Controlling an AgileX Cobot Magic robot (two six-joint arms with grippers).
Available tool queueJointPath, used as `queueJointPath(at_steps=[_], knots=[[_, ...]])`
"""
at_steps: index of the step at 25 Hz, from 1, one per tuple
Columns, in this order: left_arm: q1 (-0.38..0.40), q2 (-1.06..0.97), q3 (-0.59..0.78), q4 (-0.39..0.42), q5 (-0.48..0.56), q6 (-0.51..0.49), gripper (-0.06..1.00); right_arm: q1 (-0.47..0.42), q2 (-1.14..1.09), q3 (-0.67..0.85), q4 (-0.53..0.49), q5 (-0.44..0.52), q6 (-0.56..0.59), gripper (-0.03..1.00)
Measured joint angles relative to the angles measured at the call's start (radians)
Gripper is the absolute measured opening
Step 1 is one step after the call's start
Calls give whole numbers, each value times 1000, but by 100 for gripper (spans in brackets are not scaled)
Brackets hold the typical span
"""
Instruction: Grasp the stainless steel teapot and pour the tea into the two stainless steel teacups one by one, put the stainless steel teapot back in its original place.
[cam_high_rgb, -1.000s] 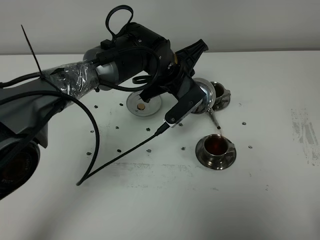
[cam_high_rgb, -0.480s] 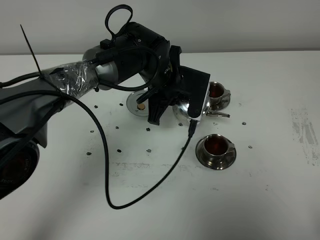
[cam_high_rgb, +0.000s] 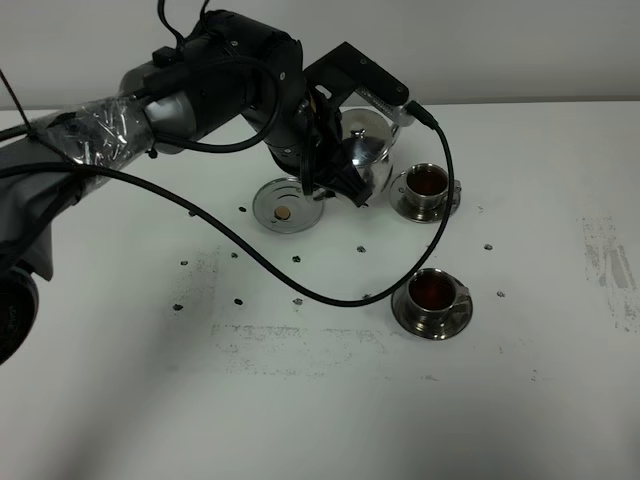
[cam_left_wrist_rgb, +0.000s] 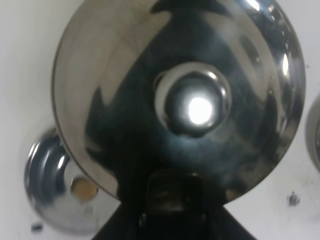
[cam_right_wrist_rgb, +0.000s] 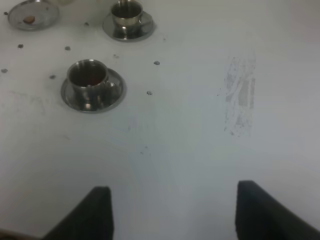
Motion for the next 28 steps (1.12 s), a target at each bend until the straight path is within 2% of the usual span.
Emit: queueJointPath(at_steps=[4, 8, 14, 18, 22, 28], knots=[[1, -17, 0, 0, 112, -54, 21, 0, 0, 0, 0, 0, -1, 54], [-7, -64, 72, -1, 132, -63, 21, 0, 0, 0, 0, 0, -1, 54], [-22, -135, 303, -8, -19, -80, 21, 0, 0, 0, 0, 0, -1, 54], [-43, -135, 408, -24, -114, -83, 21, 0, 0, 0, 0, 0, -1, 54], [-57, -136, 456, -34, -169, -84, 21, 0, 0, 0, 0, 0, -1, 54], [-59, -140, 488, -34, -191, -102, 21, 0, 0, 0, 0, 0, -1, 54]])
